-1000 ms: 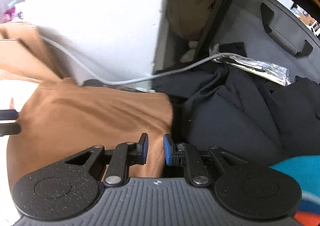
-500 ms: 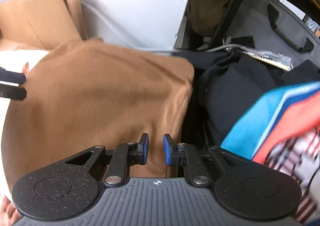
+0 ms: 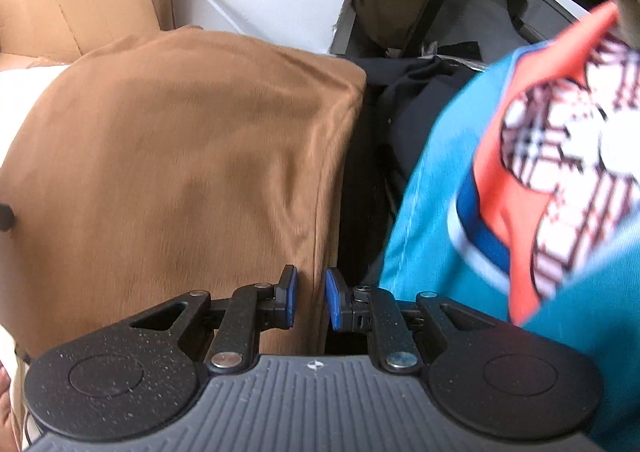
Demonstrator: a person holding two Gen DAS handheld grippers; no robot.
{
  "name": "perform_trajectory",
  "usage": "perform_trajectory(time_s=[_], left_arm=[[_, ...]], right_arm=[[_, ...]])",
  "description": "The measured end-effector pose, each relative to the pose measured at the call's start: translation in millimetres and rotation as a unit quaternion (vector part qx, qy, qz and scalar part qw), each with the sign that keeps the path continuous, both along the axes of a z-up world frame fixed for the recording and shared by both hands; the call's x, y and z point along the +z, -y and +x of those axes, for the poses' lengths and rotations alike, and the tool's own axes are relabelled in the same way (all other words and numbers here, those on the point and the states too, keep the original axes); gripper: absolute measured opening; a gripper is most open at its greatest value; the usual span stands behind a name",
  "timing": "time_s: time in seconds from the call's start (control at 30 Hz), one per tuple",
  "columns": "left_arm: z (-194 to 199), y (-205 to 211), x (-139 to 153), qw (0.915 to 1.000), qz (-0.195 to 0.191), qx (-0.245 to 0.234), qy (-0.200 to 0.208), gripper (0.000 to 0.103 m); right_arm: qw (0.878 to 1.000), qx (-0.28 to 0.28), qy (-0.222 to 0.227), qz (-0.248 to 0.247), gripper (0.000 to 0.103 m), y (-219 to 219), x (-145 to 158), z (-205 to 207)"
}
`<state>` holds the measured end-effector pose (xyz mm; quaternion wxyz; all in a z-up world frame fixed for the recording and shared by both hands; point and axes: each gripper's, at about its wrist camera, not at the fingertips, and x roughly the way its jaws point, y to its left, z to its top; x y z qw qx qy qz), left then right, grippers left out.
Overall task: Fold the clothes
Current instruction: 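Press the folded shirt flat with both open grippers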
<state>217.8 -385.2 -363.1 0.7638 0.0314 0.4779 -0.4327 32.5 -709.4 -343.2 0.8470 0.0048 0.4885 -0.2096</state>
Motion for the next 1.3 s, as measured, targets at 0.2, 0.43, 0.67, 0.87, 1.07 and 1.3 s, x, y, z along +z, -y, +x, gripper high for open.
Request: perform_trajectory(time_s=[0.2, 0.43, 0.67, 0.87, 1.07, 1.3], left_arm=[[-8, -11, -14, 0.9990, -0.007, 0.006, -0.043, 0.048], [-20, -23, -28, 0.9966, 0.003, -0.002, -0.083, 0.021], [-26, -45, -26, 0.9948, 0.021, -0.006, -0.099, 0.009], [-27, -62, -18, 0.9926, 0.043, 0.013, -0.113, 0.010], [-22, -62, 13, 0.9932, 0.062, 0.038, -0.090, 0.051], [-15, -61, 55, 0.9934, 0.072, 0.056, -0.069, 0.085]], right_arm=[[1.000, -0.023, 0.007, 0.001, 0.022, -4, -5, -22], [0.999, -0.051, 0.007, 0.007, 0.022, -12, -18, -48], [0.995, -0.093, 0.024, 0.040, 0.022, -18, -17, -77], [0.992, -0.103, 0.045, 0.059, 0.023, -25, -9, -82], [0.987, -0.120, 0.064, 0.090, 0.043, -34, 14, -77], [0.977, -0.145, 0.088, 0.130, 0.068, -42, 45, -71]])
